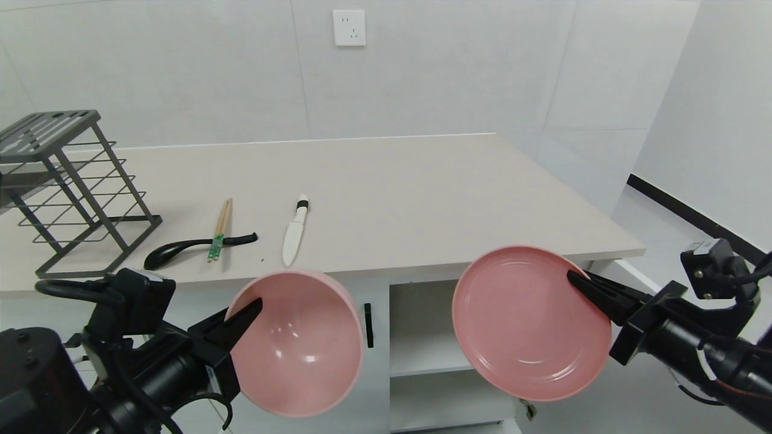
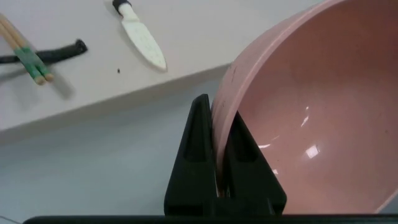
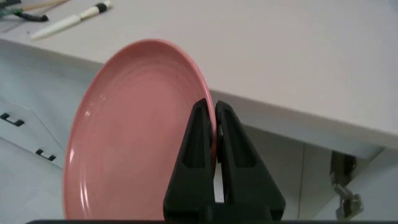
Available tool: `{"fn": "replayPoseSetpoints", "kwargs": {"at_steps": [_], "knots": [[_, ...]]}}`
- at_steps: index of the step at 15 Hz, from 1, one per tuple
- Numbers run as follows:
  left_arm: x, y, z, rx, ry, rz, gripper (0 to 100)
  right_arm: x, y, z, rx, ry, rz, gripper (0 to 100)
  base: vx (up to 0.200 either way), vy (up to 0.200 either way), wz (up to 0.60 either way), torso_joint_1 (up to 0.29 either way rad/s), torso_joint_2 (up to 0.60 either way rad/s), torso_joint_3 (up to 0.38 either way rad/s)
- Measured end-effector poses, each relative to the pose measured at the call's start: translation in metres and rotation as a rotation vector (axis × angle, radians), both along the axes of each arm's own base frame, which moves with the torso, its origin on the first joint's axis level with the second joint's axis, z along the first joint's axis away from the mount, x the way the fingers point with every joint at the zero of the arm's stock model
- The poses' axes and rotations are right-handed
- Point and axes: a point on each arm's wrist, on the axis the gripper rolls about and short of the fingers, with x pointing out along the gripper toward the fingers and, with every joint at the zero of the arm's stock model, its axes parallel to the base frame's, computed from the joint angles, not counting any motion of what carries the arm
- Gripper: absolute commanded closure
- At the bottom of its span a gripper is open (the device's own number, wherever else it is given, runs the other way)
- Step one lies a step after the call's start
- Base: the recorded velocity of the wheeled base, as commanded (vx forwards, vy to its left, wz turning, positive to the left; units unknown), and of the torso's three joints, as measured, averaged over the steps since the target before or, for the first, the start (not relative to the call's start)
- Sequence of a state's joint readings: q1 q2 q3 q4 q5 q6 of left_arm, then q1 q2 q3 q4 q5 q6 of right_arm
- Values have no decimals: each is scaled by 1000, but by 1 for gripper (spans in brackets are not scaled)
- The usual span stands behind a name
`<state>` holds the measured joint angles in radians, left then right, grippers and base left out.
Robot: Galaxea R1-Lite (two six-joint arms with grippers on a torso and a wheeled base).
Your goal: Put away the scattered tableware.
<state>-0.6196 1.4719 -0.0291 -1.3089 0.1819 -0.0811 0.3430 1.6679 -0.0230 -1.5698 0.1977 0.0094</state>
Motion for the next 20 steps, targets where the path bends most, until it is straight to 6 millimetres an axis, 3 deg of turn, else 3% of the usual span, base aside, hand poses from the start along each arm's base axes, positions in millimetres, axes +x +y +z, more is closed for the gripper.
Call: {"fn": "replayPoseSetpoints", "kwargs": {"at_steps": [14, 20], "knots": [[6, -9, -30, 102, 138, -22, 100, 8, 3, -27, -50, 133, 1, 100, 0, 0, 0, -249, 410, 170], [5, -10, -31, 107, 141, -28, 100, 11, 3, -30, -54, 147, -2, 100, 0, 0, 0, -41, 198, 66]]}}
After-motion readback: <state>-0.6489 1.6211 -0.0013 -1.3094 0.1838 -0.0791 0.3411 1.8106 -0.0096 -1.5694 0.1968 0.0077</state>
